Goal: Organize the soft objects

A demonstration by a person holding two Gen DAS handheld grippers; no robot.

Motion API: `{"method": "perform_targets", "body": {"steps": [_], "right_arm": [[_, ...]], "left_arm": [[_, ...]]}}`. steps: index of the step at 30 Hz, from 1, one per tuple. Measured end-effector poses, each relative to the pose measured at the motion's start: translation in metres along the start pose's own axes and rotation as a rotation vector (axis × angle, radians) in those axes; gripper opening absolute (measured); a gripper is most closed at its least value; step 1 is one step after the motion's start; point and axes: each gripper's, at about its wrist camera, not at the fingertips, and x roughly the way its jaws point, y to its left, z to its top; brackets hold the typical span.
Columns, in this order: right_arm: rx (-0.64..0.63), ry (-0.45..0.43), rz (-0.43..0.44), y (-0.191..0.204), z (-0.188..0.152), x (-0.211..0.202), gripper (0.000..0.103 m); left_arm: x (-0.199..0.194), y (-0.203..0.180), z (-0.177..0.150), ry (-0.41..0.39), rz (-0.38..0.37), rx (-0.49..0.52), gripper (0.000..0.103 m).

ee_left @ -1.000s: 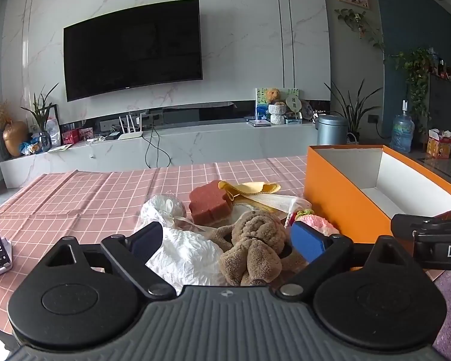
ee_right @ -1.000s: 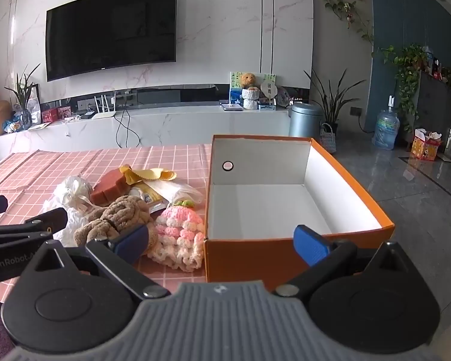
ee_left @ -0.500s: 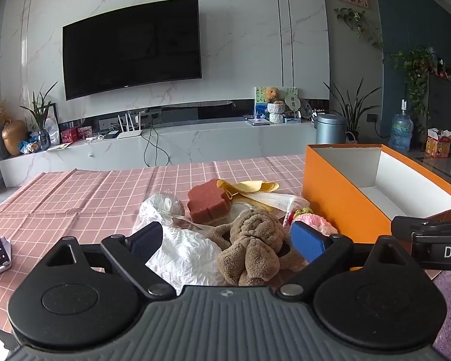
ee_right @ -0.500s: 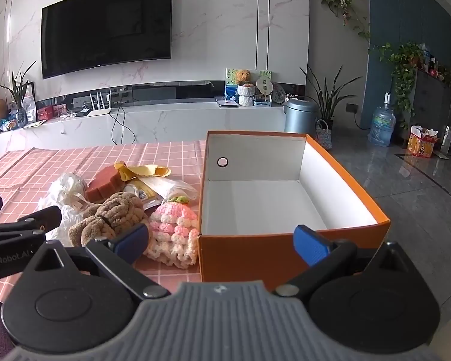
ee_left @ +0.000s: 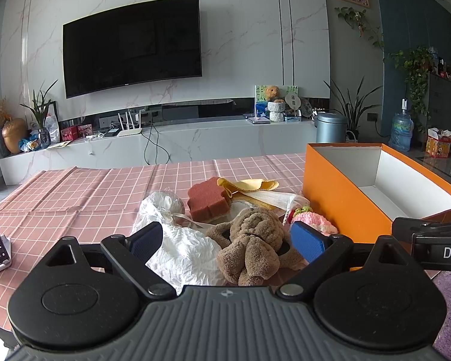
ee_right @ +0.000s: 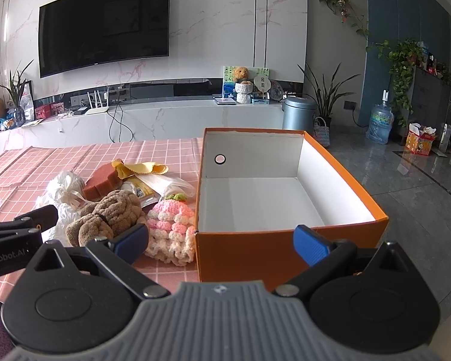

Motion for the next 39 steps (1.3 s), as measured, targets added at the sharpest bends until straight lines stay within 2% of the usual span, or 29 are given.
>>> {"method": "perform_targets", "body": {"steps": [39], "right_arm": [[0.023,0.045,-0.007,-0.0029,-0.0023,0.0054,0.101]], "left_arm": [[0.0007,-0.0032,-0.0002,0.025,-0.010,-0.008,0.103]]}}
